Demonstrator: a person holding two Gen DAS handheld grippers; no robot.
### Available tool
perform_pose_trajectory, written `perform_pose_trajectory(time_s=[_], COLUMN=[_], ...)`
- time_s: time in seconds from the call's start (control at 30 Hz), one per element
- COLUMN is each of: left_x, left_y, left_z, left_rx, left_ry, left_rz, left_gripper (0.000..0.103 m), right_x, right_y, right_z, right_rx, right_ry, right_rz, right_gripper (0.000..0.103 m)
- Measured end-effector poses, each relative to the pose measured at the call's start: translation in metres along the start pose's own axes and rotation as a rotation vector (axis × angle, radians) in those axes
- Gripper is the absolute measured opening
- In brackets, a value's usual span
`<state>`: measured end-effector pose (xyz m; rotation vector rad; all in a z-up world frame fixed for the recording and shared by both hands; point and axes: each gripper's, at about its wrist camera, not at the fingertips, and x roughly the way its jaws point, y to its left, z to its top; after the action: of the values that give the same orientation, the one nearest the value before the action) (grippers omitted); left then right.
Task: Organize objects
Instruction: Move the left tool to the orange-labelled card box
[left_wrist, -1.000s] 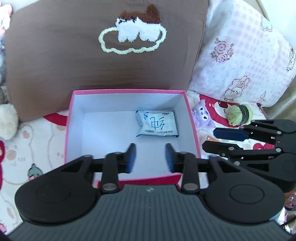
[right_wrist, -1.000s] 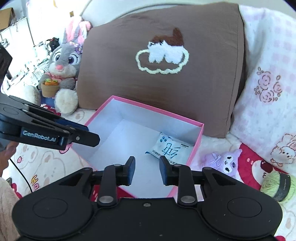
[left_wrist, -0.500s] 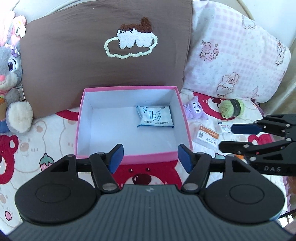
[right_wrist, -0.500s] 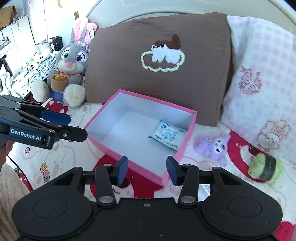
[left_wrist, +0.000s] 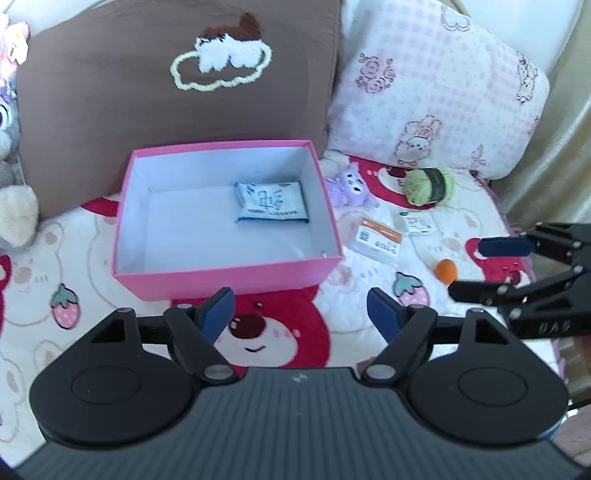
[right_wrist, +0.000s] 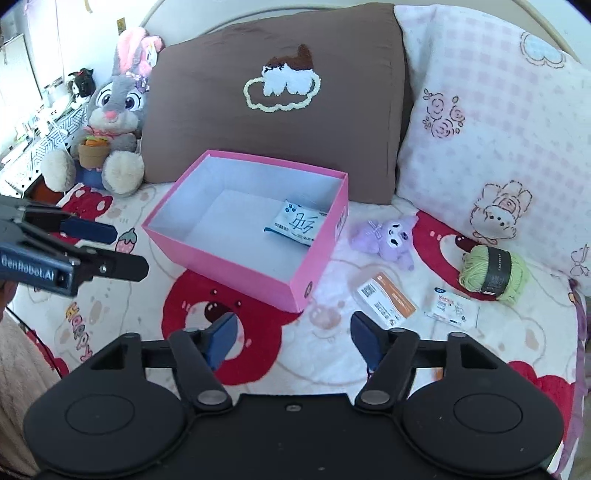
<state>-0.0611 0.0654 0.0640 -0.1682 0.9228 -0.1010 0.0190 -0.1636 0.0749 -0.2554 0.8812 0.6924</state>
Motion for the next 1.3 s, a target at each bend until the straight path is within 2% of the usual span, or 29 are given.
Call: perform_pose_trajectory(time_s=[0.03, 0.07, 0.23, 0.37, 0.53, 0.63, 0.8, 0.93, 1.13, 1.3], left_x=[0.001, 0.001, 0.010, 0.021, 0.033, 0.041, 0.067, 0.087, 0.118, 0.165], left_y=[0.000, -0.001, -0.006, -0.016, -0.029, -0.040, -0.052, -0.068, -0.104, -0.118], left_z=[-0.001, -0.001, -0.006, -0.010, -0.003, 0.001, 0.012, 0.034, 0.065, 0.084], left_rx=[-0.013, -0.021, -0.028, -0.003, 0.006, 0.023, 0.001, 0.003, 0.132, 0.185], left_ry=[0.001, 0.000, -0.012, -0.020, -0.059, -0.072, -0.039, -0.018, -0.002, 0.091], left_rz=[-0.014, -0.023, -0.036, -0.082, -0.127, -0.127, -0.219, -0.272, -0.220, -0.200], left_gripper=[0.084, 0.085, 0.093, 0.096, 0.096, 0.096, 0.095, 0.094, 0.093, 0.090], right_x=[0.000, 0.001, -0.003, -0.001, 0.006, 0.011, 0.015, 0.019, 0.035, 0.053], right_y=[0.000, -0.001, -0.009, -0.017, -0.019, -0.021, -0.022, -0.029, -0.050, -0.074], right_z=[-0.004, -0.007, -0.020, -0.028, -0.035, -0.036, -0.032, -0.029, -0.025, -0.028], right_rx=[-0.011, -0.014, -0.002, 0.031, 0.010, 0.009, -0.042, -0.064, -0.055, -0.005], right_ry=[0.000, -0.001, -0.031, -0.043, -0.077, -0.087, -0.115, -0.143, -0.151, -0.155], right_rz=[-0.012, -0.036, -0.076, -0.072, -0.079, -0.067, -0.062, -0.055, -0.037, -0.018], right_gripper=[0.084, 0.085, 0.085, 0.085, 0.085, 0.085, 0.085, 0.085, 0.085, 0.085])
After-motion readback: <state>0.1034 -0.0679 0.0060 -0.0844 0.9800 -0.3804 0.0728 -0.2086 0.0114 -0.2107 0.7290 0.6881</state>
